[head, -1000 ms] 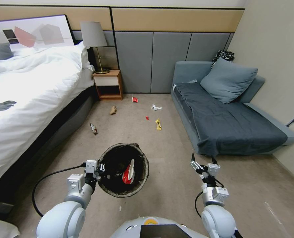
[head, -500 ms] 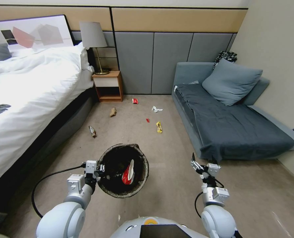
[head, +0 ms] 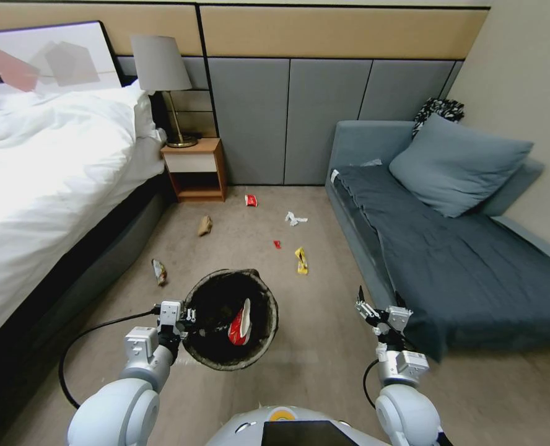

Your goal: Pick up the trash bin, then pick up the garbage from the floor and place it into the trash bin.

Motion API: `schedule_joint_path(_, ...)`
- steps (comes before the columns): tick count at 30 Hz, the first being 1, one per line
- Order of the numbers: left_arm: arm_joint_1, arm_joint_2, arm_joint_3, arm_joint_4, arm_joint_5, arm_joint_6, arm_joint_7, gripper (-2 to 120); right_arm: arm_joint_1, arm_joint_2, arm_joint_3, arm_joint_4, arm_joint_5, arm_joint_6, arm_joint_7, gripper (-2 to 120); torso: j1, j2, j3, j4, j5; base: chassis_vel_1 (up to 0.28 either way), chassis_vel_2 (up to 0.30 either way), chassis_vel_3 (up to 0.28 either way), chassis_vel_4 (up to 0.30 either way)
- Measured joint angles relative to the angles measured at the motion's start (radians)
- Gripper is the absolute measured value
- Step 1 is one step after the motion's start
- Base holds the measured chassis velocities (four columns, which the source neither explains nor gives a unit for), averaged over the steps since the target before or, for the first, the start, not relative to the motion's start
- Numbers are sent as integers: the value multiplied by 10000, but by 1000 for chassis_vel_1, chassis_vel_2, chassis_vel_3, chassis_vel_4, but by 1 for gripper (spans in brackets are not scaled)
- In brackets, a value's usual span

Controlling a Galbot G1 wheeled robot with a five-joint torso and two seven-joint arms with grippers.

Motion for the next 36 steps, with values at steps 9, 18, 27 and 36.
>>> schedule_joint_path(9,-9,24,-16,0,-18,-4,3,1,6,1,-89,25,-56,-1,76,100,1,-1,1,-2,-2,-283,282,288,-284)
schedule_joint_path(18,-23,25,-16,0,-23,-6,6,1,4,2,-92,25,-65,-2,95,100,0,-1,0,0,3,-294,290,287,-278)
schedule_joint_path(27,-19,22,-15,1,-25,-6,6,1,3,1,-139,-2,-68,-4,133,100,3,-1,3,-6,1,-196,201,207,-194)
schedule_joint_path(36,15,21,-12,0,-34,-7,7,1,147,-24,-264,-256,-81,-67,174,100,-1,0,-1,-3,0,-4,18,-3,-1)
